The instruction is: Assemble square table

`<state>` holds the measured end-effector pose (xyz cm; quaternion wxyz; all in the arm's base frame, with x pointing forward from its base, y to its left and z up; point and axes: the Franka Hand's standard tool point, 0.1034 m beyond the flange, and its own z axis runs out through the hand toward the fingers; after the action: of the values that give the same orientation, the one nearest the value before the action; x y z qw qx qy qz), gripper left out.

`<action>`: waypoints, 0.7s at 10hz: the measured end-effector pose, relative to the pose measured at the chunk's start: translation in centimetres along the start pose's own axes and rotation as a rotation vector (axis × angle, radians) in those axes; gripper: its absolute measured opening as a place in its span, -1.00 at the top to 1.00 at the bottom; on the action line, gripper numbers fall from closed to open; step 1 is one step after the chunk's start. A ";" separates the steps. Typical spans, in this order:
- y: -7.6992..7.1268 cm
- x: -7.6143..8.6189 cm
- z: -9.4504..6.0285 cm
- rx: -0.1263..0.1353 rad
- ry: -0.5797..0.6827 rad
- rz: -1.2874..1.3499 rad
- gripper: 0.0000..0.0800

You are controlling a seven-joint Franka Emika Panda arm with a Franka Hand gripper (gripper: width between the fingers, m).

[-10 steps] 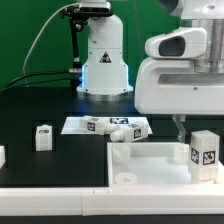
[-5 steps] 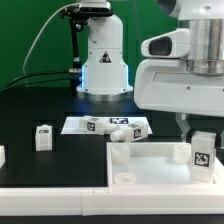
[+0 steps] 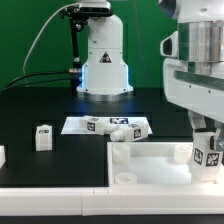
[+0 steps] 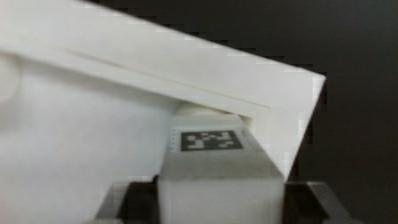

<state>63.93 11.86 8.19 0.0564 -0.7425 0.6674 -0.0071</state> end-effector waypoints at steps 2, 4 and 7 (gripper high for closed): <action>-0.1 -0.2 0.0 0.007 0.006 0.148 0.29; -0.1 -0.2 0.0 0.006 0.008 0.095 0.29; -0.2 -0.3 0.0 -0.009 0.041 -0.428 -0.49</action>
Offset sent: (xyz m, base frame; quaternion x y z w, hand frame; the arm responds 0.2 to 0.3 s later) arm 0.0000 0.0000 0.0000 0.0000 0.0000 -0.0650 0.9979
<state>64.14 12.16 8.24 0.0367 -0.8673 0.4955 -0.0310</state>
